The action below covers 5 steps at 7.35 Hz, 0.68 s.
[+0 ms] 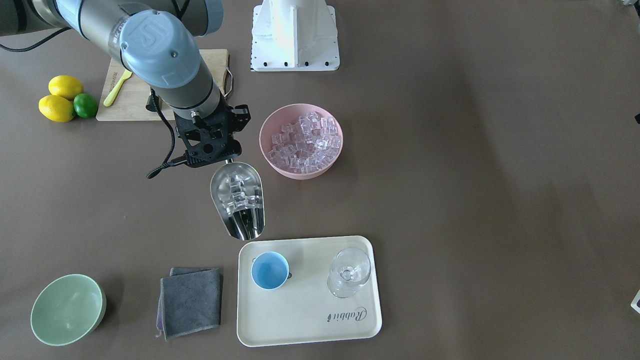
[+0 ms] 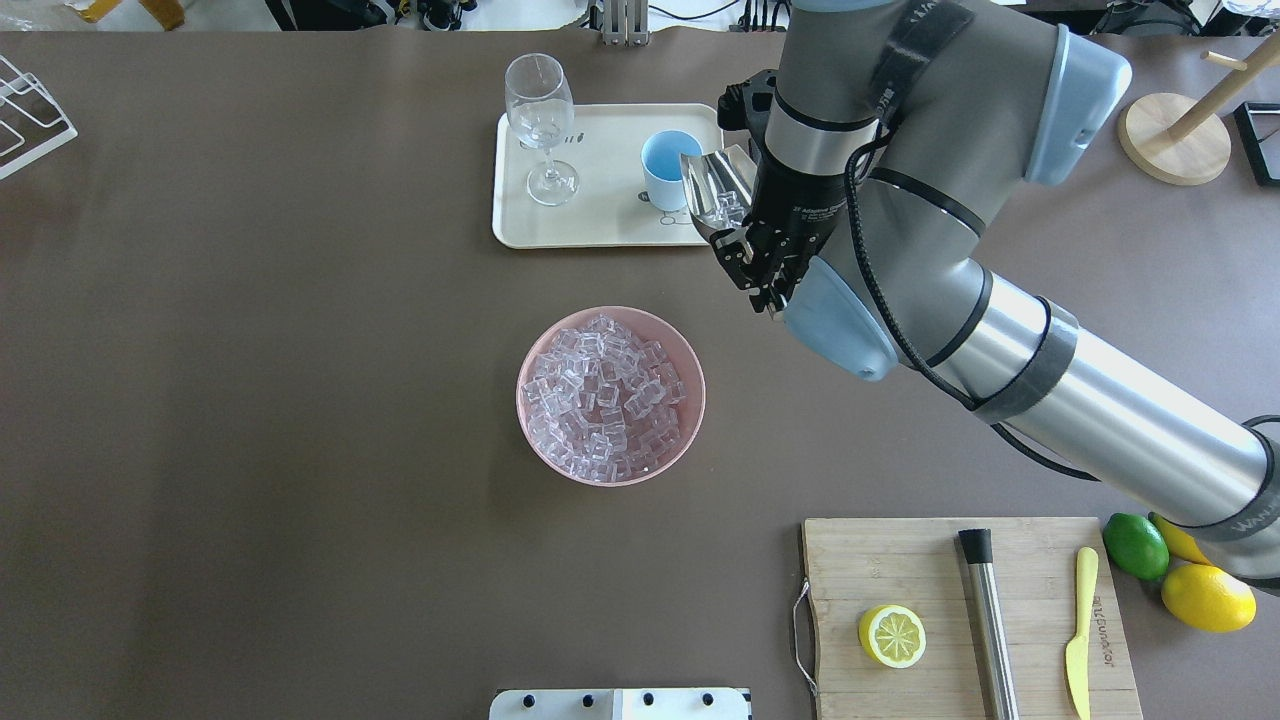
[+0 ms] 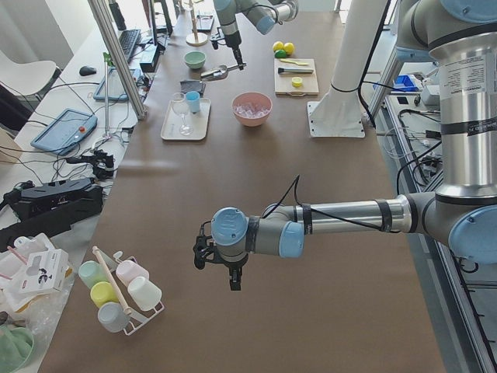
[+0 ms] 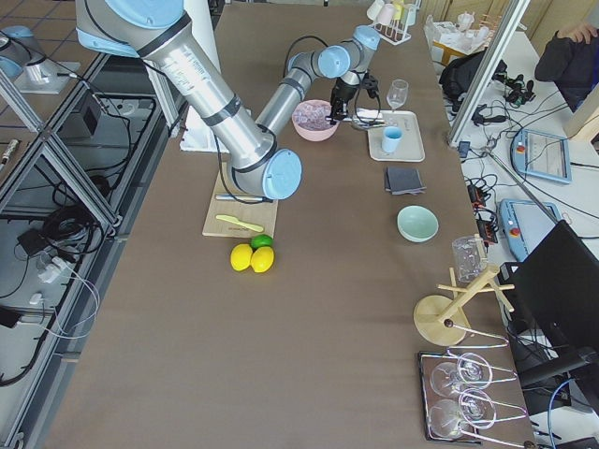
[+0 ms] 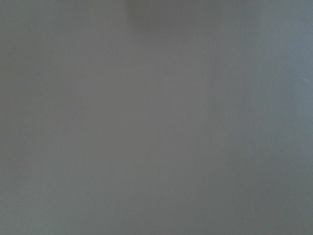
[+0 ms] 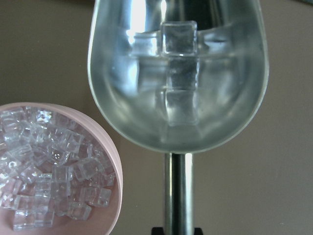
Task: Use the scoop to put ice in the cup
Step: 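Tilt the scoop over the light-blue cup with the right gripper, pouring ice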
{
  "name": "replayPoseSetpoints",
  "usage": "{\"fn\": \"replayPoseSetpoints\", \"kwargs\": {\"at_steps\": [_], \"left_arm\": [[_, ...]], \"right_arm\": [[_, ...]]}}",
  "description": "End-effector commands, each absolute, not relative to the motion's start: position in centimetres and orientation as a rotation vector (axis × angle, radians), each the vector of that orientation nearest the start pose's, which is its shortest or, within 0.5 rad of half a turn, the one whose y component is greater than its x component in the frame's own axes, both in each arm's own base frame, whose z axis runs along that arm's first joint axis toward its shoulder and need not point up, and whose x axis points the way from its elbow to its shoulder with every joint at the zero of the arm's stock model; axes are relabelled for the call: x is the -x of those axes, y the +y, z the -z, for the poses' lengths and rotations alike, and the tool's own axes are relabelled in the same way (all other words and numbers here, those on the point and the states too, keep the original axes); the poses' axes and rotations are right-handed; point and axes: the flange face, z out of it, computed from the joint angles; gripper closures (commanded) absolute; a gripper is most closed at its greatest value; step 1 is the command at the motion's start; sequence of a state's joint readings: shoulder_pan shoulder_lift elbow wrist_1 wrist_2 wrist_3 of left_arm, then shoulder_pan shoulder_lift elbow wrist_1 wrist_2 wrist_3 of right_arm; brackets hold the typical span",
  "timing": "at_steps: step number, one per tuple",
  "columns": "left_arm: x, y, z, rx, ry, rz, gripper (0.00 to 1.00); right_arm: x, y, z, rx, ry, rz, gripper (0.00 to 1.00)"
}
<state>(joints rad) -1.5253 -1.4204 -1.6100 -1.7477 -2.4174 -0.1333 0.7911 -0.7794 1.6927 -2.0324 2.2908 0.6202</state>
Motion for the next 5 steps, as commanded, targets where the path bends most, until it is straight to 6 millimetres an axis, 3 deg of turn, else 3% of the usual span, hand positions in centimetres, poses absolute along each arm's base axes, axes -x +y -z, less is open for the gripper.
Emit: {"fn": "replayPoseSetpoints", "kwargs": {"at_steps": [1,5], "left_arm": [[4.21,-43.44,-68.89,0.019,0.848,0.066,0.02],[3.98,-43.98,-68.28,0.009,0.849,0.057,0.02]], "right_arm": [[44.85,-56.75,-15.25,0.258,-0.824,0.296,1.0],[44.97,-56.77,-15.67,0.336,-0.778,0.288,1.0]]}}
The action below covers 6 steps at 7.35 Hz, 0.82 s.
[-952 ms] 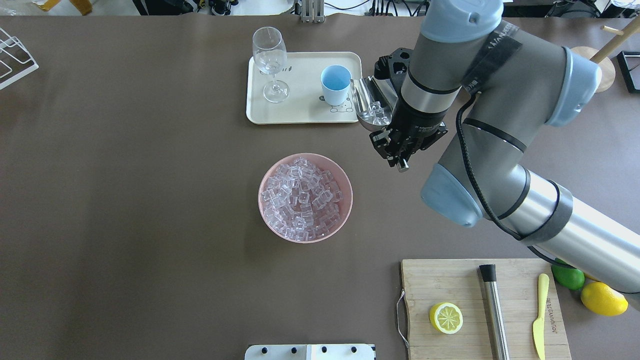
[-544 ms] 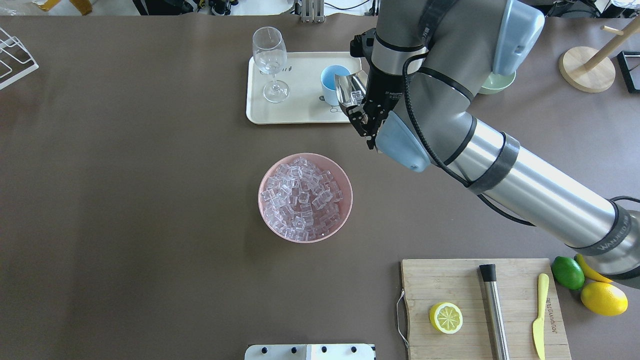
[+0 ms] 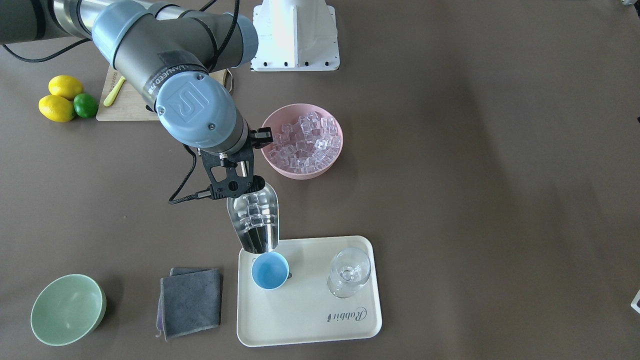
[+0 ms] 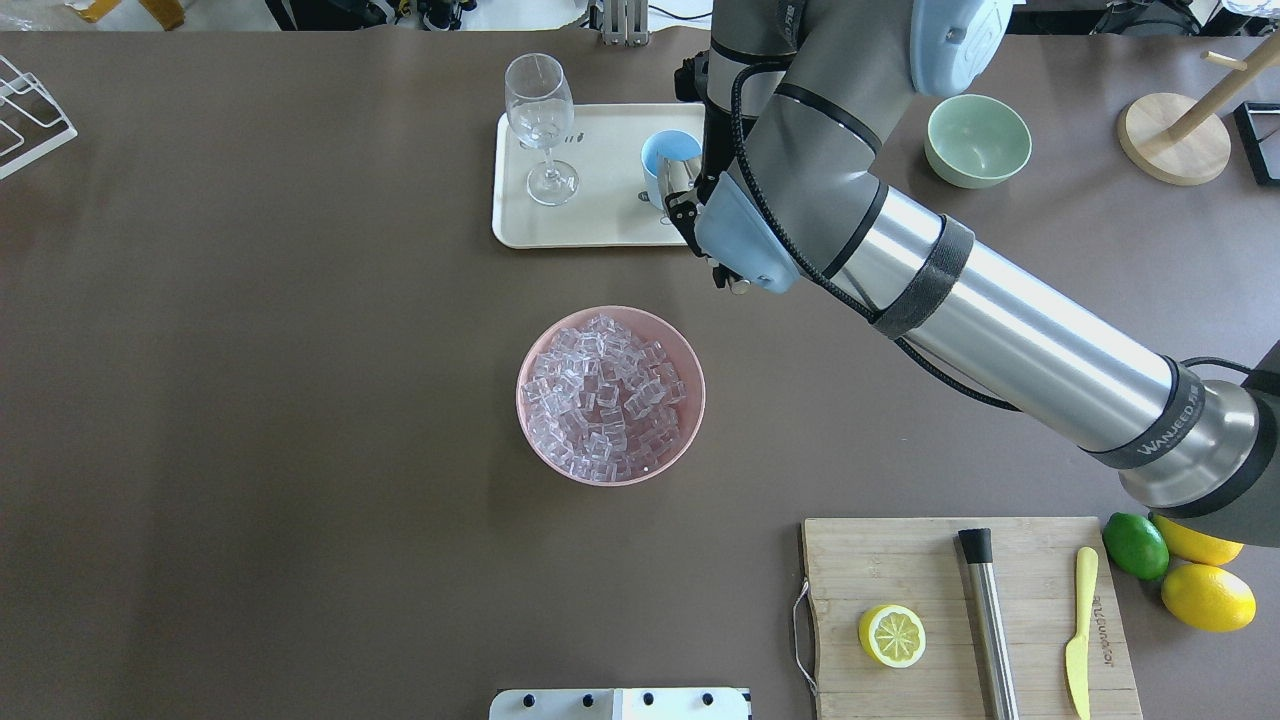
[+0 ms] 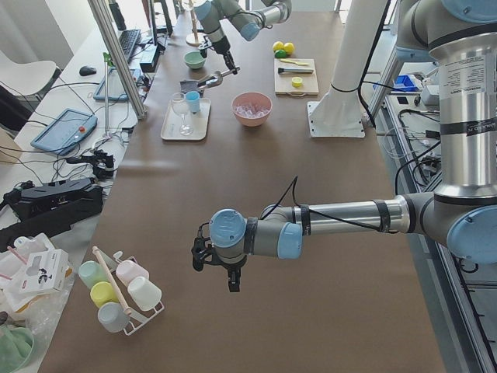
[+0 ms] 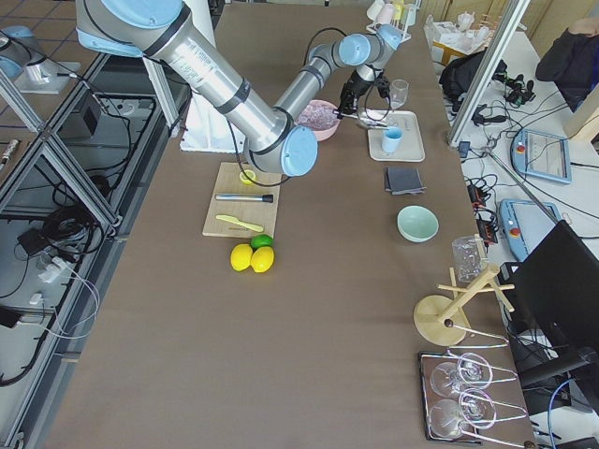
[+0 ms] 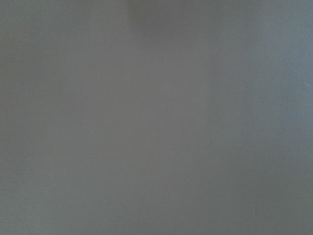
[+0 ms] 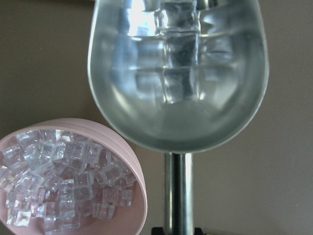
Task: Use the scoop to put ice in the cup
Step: 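Tilt the scoop over the light-blue cup with the right gripper, pouring ice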
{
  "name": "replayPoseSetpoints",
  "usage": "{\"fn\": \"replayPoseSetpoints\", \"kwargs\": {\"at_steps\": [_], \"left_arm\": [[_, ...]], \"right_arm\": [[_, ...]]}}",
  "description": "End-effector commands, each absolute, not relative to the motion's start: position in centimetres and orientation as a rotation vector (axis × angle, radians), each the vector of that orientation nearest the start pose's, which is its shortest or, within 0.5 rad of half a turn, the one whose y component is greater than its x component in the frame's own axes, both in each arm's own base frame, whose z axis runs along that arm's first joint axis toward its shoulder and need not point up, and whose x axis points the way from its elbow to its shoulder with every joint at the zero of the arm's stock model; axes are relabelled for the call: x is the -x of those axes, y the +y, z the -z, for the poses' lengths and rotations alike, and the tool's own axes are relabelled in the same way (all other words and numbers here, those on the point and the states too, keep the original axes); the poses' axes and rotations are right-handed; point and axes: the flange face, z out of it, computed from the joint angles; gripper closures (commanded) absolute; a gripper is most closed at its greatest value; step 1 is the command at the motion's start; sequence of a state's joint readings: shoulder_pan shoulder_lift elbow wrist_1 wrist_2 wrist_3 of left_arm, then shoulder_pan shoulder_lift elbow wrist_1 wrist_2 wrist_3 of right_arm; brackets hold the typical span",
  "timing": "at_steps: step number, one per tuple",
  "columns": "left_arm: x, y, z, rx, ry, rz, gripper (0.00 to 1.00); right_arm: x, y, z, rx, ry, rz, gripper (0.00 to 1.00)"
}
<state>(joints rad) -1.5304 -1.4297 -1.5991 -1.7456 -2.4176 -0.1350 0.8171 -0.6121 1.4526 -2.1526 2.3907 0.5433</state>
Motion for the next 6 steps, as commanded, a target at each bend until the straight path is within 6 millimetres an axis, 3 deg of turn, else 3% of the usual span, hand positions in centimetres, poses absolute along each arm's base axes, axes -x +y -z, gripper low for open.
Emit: {"fn": "replayPoseSetpoints", "kwargs": {"at_steps": [1,2,3,4,6], "left_arm": [[4.0,-44.2,-67.9,0.008,0.849,0.056,0.02],[3.9,-45.2,-67.1,0.033,0.847,0.068,0.02],[3.9,-46.2,-66.1,0.052,0.846,0.076,0.02],[3.8,-46.2,-65.2,0.043,0.843,0.072,0.02],[3.8,-45.9,-65.2,0.045,0.843,0.071,0.02]], "right_arm": [[45.0,-56.6,-15.2,0.359,-0.79,0.285,1.0],[44.1,-57.2,-13.0,0.348,-0.799,0.278,1.0],[44.2,-57.8,-12.5,0.352,-0.801,0.275,1.0],[44.6,-59.3,-12.2,0.382,-0.809,0.262,1.0],[45.5,-59.9,-13.1,0.431,-0.825,0.263,1.0]]}}
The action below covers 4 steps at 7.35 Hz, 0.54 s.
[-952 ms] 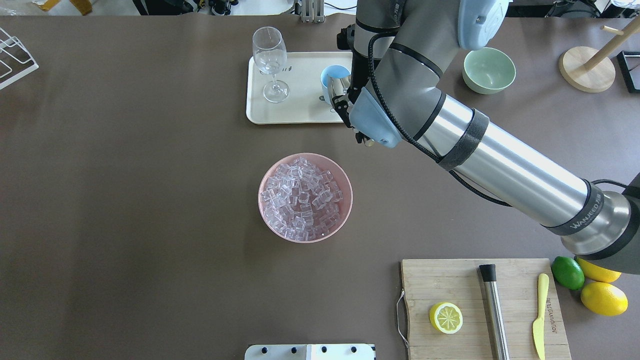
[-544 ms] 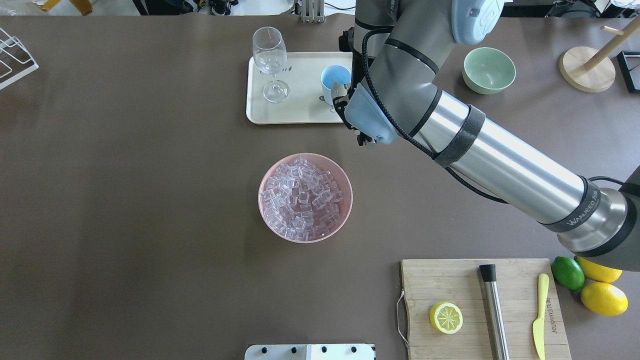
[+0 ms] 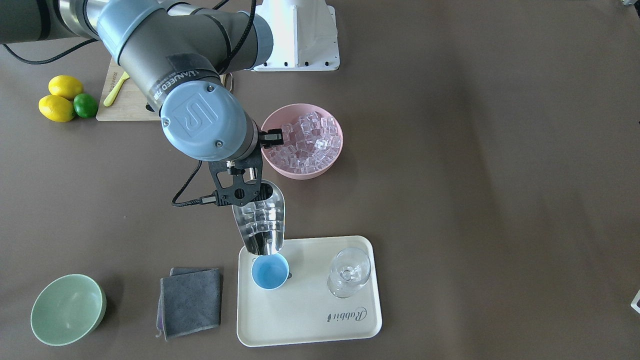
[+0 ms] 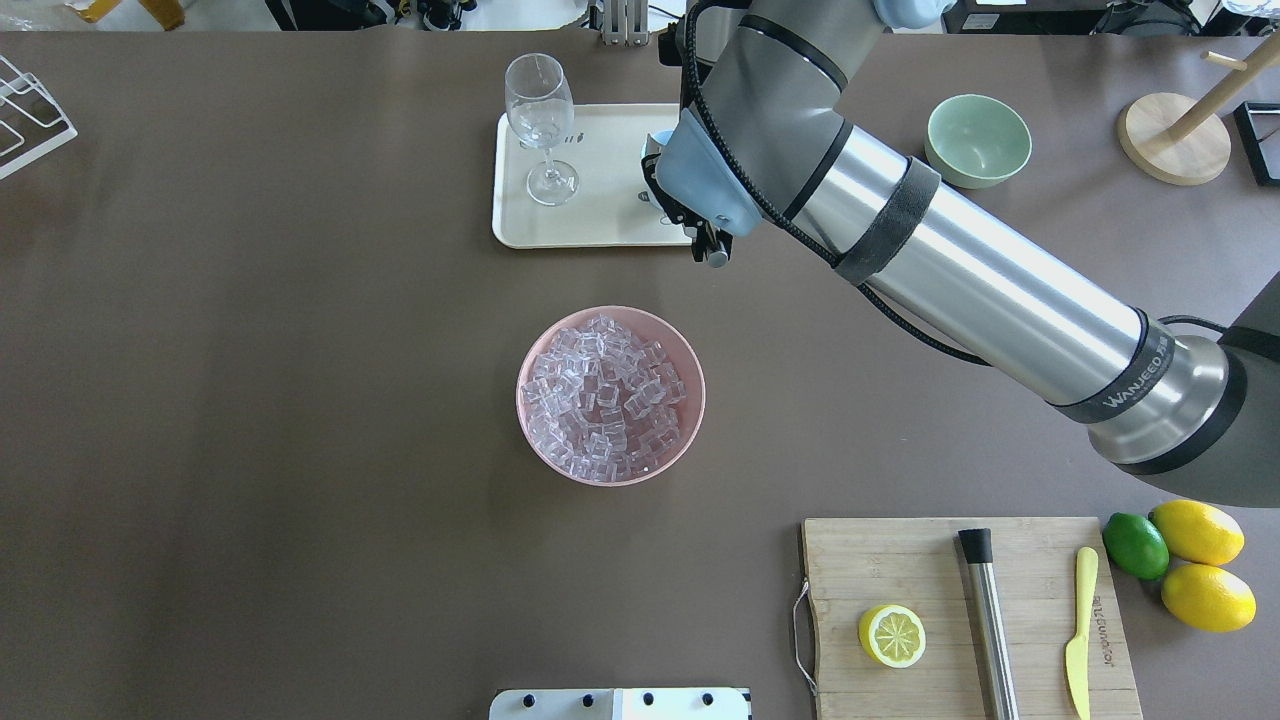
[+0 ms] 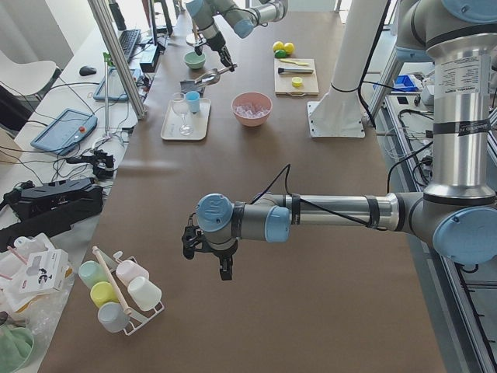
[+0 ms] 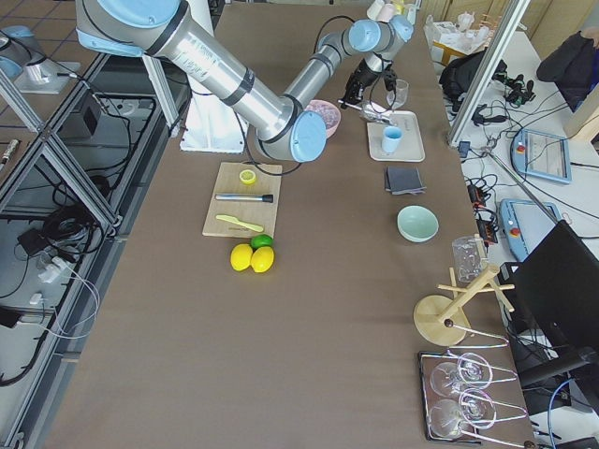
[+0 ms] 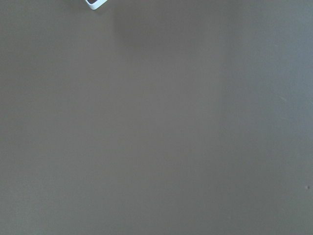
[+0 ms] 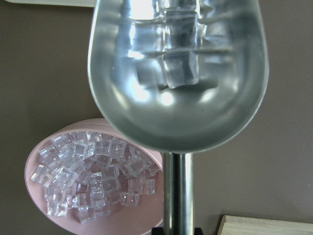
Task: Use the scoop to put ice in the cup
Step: 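Tilt the scoop over the light-blue cup with the right gripper, pouring ice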
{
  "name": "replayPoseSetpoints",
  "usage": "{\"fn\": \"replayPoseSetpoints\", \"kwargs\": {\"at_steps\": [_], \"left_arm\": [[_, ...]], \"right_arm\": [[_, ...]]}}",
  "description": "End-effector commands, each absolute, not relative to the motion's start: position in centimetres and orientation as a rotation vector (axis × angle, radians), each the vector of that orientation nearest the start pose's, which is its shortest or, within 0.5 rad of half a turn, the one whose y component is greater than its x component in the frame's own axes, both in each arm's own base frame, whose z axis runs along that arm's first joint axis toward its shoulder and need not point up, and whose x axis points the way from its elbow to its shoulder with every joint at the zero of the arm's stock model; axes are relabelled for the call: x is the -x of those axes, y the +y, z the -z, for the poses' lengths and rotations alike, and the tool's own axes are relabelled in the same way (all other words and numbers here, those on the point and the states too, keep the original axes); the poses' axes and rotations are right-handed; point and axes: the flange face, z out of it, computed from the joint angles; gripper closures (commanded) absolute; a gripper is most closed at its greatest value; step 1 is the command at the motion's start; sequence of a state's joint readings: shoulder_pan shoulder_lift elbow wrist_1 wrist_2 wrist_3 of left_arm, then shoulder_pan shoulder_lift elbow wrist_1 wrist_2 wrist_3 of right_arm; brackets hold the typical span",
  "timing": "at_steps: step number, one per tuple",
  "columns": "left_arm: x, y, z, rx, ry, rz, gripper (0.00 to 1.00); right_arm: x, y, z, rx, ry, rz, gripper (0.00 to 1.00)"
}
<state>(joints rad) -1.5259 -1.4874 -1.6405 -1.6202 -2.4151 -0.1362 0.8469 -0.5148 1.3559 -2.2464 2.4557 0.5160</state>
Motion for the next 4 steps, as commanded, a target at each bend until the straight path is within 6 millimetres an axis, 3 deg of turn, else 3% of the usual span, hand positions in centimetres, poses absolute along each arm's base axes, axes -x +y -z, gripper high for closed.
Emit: {"fn": "replayPoseSetpoints", "kwargs": {"at_steps": [1,4], "left_arm": [[3.78,-45.92,-65.23,0.045,0.843,0.069,0.02],[3.85,-45.77,-65.28,0.046,0.845,0.071,0.02]], "right_arm": [[45.55,-60.06,-13.3,0.444,-0.831,0.258,1.0],[45.51,-60.19,-13.37,0.481,-0.856,0.246,1.0]]}}
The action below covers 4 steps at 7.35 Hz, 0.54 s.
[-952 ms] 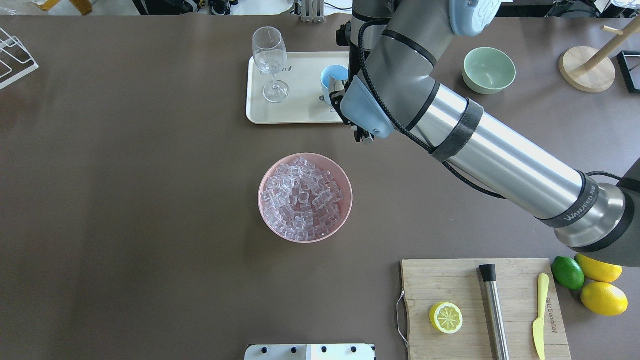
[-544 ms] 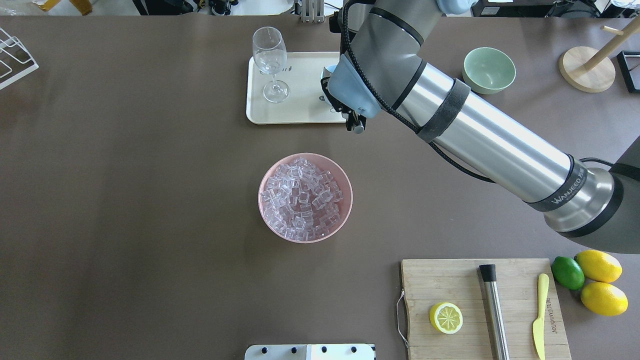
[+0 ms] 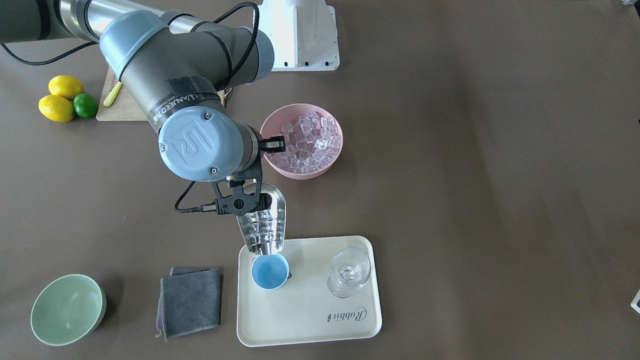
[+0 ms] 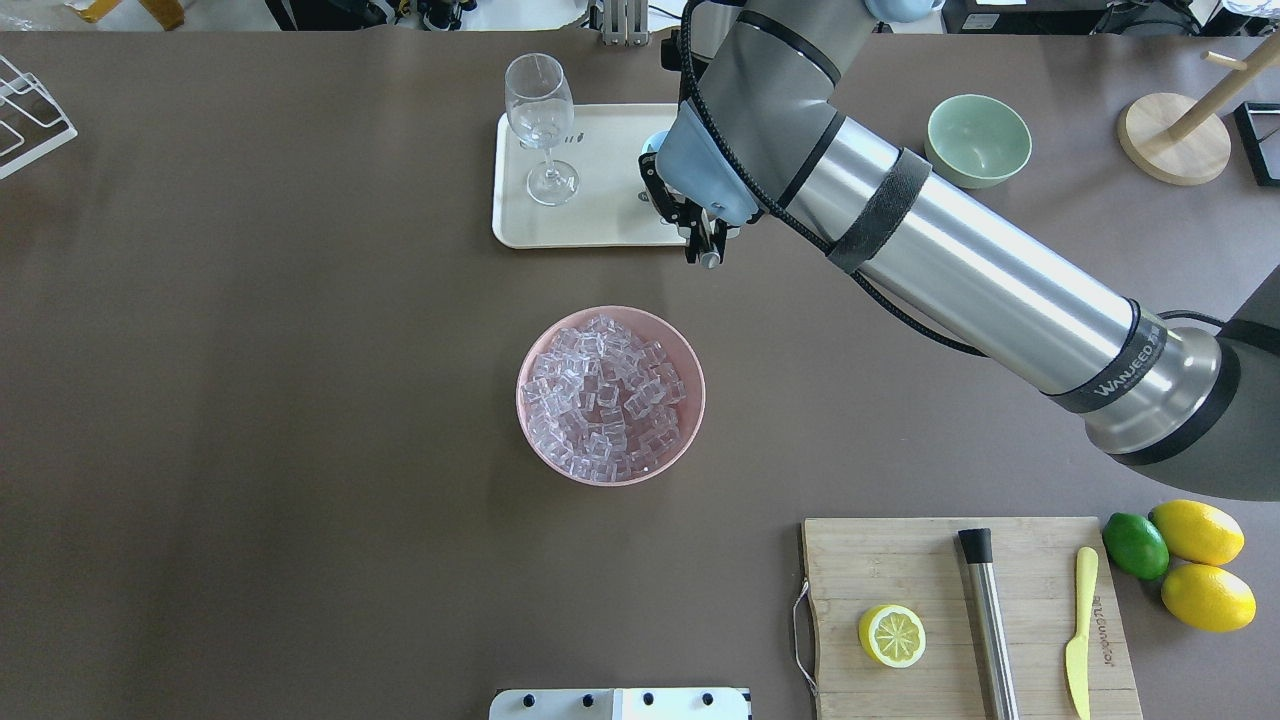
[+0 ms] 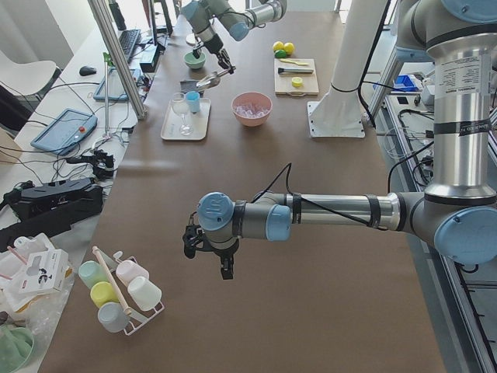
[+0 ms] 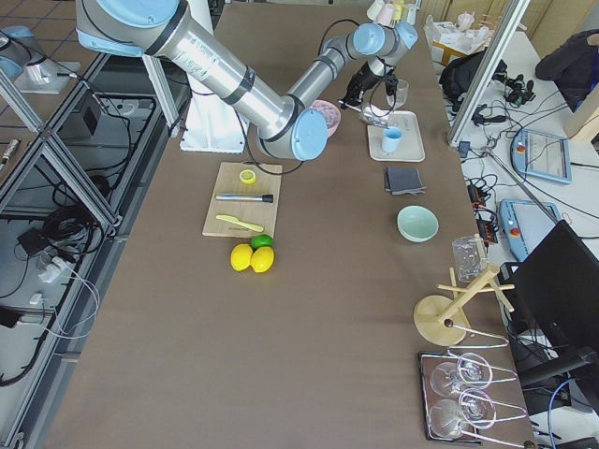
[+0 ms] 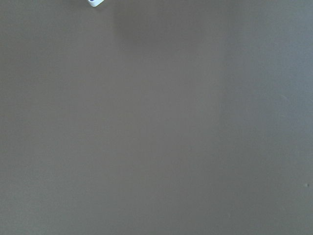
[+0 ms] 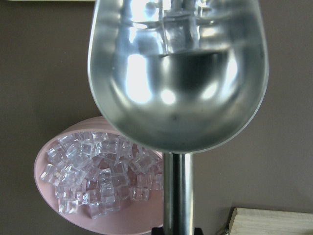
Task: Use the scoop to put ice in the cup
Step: 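Tilt the scoop over the light-blue cup with the right gripper, pouring ice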
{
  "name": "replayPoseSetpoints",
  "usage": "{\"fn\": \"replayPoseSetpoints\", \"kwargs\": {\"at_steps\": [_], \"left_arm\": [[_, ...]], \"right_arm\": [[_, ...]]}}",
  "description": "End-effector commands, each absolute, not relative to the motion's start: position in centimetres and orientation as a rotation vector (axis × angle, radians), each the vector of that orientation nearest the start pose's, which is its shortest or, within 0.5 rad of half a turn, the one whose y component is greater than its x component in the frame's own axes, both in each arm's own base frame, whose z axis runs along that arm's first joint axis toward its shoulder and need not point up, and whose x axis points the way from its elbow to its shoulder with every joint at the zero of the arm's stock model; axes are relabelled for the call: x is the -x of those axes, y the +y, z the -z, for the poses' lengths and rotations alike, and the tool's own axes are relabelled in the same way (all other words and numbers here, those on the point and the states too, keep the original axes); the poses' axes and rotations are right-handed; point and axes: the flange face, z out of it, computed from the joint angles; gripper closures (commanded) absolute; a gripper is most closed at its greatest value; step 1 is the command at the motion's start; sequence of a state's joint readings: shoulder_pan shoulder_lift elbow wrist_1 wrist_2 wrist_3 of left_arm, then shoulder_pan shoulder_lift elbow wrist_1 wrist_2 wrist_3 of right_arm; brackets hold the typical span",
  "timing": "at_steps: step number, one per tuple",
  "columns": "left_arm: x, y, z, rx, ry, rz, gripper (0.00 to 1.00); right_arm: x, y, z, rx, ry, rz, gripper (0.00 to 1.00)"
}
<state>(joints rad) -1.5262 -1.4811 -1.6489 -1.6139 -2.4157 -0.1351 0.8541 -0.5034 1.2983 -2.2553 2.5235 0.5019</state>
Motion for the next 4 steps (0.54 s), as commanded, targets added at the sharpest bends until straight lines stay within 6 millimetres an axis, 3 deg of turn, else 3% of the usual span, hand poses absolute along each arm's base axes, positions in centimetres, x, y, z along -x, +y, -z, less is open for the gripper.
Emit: {"fn": "replayPoseSetpoints", "kwargs": {"at_steps": [1,4], "left_arm": [[3.92,-45.71,-65.2,0.044,0.845,0.072,0.02],[3.72,-45.64,-65.36,0.048,0.843,0.069,0.02]], "right_arm": [[45.51,-60.19,-13.49,0.482,-0.855,0.245,1.0],[45.51,-60.19,-13.49,0.482,-0.855,0.245,1.0]]}}
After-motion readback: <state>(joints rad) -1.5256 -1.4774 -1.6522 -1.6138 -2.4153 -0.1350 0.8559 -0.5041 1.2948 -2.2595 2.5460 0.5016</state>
